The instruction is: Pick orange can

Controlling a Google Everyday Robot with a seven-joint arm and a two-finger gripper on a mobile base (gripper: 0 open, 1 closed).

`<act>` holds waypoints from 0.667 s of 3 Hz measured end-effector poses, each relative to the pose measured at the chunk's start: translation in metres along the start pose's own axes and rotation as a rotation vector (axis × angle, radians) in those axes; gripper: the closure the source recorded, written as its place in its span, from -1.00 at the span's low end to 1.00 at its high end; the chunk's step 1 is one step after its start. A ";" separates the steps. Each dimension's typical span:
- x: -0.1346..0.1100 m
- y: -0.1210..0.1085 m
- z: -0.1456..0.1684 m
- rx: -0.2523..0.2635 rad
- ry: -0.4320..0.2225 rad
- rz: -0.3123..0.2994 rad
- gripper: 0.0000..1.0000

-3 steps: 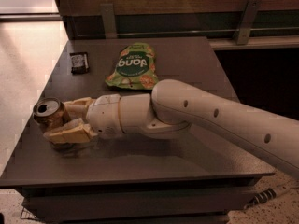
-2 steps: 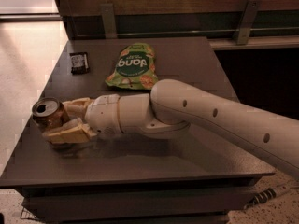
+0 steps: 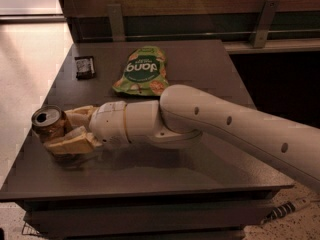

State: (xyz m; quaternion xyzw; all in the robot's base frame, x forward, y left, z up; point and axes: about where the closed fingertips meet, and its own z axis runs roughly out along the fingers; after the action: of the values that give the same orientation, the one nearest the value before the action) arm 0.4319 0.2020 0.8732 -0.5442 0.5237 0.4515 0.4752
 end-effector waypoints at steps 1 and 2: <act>-0.010 -0.001 -0.005 -0.007 -0.003 -0.013 1.00; -0.057 -0.005 -0.028 -0.018 -0.010 -0.072 1.00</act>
Offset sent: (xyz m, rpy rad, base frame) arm 0.0067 -0.0462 0.1332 0.0157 -0.1515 0.0401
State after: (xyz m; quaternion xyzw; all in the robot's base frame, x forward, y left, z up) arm 0.4342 0.1826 0.9341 -0.5646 0.4971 0.4415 0.4891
